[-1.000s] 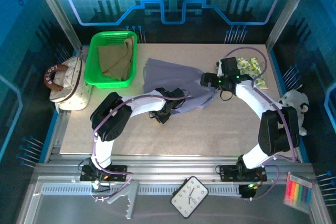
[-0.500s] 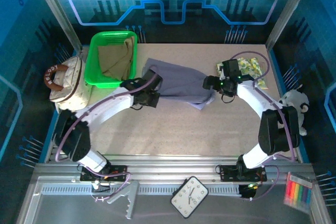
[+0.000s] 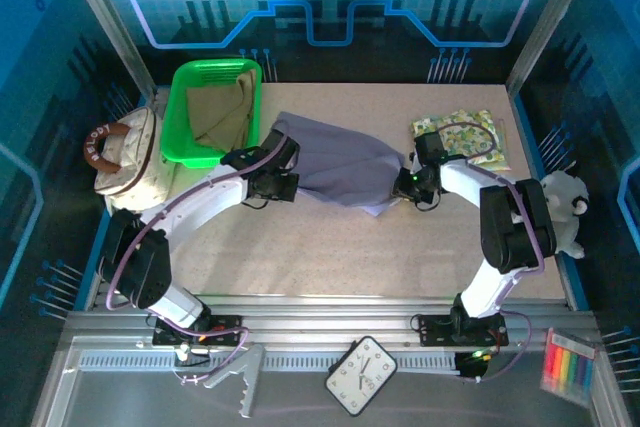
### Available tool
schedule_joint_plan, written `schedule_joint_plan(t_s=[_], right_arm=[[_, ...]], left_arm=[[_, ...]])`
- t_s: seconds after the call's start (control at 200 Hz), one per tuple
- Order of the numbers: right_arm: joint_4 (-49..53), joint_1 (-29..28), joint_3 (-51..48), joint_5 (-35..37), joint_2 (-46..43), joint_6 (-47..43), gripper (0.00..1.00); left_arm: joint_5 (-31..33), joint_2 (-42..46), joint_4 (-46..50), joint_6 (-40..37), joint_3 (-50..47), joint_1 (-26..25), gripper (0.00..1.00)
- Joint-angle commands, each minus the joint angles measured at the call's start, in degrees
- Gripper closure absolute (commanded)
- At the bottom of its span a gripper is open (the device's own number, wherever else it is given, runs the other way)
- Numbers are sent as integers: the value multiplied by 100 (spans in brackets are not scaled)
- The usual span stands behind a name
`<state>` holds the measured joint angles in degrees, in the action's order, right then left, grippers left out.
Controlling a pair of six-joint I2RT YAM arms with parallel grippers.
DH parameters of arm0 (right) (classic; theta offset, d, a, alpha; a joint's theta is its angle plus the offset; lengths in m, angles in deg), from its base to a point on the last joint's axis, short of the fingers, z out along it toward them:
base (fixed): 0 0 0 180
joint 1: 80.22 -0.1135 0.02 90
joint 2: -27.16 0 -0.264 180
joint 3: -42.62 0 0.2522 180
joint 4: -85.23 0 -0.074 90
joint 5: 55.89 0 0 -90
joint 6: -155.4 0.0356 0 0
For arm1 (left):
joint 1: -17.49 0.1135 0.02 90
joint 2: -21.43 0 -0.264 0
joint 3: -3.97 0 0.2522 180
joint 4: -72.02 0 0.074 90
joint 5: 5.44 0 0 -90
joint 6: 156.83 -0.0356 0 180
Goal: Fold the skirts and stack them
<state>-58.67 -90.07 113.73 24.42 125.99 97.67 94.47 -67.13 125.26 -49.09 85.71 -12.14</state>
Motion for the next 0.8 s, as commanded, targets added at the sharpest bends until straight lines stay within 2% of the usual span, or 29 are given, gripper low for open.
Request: schedule_joint_plan(t_s=[0.0,0.085,0.175,0.26,0.29,0.335,0.365,0.43,0.485,0.525,0.57,0.72,0.795], right_arm=[[-587,143,-76,-648,-498,-359,94],[-872,408,-44,-1400,-1075,-850,100],[-1167,771,-58,-2457,-1430,-1334,100],[-1337,1100,-185,-3381,-1482,-1559,100],[-1277,1194,-199,-3453,-1461,-1590,93],[-1196,1326,-236,-3334,-1462,-1508,73],[-1201,1395,-292,-3147,-1489,-1390,64],[-1311,1484,-464,-2798,-1563,-1054,52],[-1246,1487,-528,-2528,-1620,-805,45],[-1112,1454,-565,-2317,-1638,-520,31],[-1022,1382,-645,-2166,-1653,-158,24],[-148,686,-793,-1264,-1727,1302,17],[274,342,-732,-1116,-1610,1889,16]], left_arm=[[-60,541,-21,498,0,516,100],[-88,1270,-58,745,22,1046,100],[-42,1933,-233,780,-66,1471,100],[-139,2158,-362,675,-274,1651,100],[-239,2114,-343,670,-329,1658,100],[-569,2000,-348,691,-427,1653,100],[-863,1928,-408,725,-516,1645,100],[-1288,1817,-601,789,-735,1581,100],[-1275,1781,-699,803,-874,1477,100],[-1224,1780,-716,817,-937,1438,100],[-1219,1788,-735,834,-993,1420,100],[-1238,1833,-712,807,-1086,1425,100],[-1215,1850,-672,771,-1103,1425,100]])
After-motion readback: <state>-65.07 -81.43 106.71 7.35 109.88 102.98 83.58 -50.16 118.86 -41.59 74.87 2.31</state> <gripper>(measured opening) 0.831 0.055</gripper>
